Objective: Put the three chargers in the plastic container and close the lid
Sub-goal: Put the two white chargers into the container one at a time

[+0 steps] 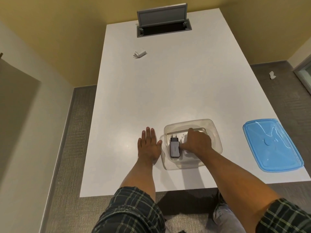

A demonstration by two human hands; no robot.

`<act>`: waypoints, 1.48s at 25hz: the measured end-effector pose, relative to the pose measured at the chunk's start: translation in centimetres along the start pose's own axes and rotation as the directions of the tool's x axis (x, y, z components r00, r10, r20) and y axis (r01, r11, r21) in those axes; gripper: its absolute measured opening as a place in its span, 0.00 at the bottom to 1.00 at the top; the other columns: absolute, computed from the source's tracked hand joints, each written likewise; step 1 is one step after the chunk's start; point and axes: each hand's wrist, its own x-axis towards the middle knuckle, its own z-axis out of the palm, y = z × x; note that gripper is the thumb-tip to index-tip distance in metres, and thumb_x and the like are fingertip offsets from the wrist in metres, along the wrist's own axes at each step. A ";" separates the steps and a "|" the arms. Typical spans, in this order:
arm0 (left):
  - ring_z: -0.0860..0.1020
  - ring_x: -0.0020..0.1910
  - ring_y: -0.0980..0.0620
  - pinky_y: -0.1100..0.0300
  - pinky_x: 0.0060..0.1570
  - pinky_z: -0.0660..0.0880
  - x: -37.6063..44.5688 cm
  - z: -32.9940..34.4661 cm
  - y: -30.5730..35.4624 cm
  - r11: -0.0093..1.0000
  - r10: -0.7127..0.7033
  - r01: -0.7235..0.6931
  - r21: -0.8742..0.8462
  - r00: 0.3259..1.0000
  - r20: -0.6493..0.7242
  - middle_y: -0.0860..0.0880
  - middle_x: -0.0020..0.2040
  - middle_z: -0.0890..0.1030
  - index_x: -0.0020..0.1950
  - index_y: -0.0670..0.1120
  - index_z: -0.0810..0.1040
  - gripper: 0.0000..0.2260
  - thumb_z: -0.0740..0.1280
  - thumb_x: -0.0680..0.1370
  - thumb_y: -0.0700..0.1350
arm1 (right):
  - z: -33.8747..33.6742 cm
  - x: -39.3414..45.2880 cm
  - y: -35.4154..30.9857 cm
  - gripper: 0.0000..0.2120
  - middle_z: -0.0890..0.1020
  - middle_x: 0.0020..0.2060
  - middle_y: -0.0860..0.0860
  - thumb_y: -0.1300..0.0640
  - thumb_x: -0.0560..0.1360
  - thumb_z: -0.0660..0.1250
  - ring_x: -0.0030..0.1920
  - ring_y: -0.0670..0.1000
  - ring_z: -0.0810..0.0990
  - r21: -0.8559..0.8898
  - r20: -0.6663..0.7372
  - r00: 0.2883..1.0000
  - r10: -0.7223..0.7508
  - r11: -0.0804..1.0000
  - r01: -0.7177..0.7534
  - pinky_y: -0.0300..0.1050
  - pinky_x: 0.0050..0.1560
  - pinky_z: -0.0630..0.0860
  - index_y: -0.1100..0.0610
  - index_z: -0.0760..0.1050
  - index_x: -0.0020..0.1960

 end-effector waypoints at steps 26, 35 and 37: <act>0.46 0.85 0.49 0.53 0.83 0.45 1.8 -2.8 -1.2 0.993 0.117 -0.103 0.063 0.947 -0.298 0.48 0.85 0.47 0.85 0.45 0.48 0.28 0.49 0.87 0.52 | -6.8 3.6 -4.0 0.21 0.72 0.18 0.49 0.45 0.72 0.69 0.17 0.53 0.70 -0.422 -0.369 0.657 -0.657 0.748 0.512 0.37 0.27 0.56 0.55 0.70 0.25; 0.46 0.85 0.50 0.54 0.83 0.46 7.8 -5.9 -2.0 0.999 0.043 -0.048 -0.003 0.914 -0.403 0.47 0.85 0.45 0.85 0.44 0.50 0.27 0.49 0.87 0.51 | -9.4 13.2 -6.4 0.09 0.80 0.45 0.52 0.54 0.76 0.62 0.47 0.57 0.80 -0.379 -0.263 0.881 -0.393 0.882 0.280 0.45 0.38 0.63 0.57 0.75 0.52; 0.46 0.85 0.51 0.55 0.83 0.45 8.7 -5.7 -2.3 0.998 0.052 -0.064 -0.018 0.916 -0.398 0.48 0.85 0.45 0.85 0.44 0.50 0.27 0.49 0.87 0.51 | -9.2 14.8 -7.1 0.10 0.80 0.48 0.52 0.55 0.76 0.61 0.50 0.57 0.79 -0.383 -0.243 0.890 -0.386 0.881 0.277 0.46 0.41 0.65 0.57 0.75 0.55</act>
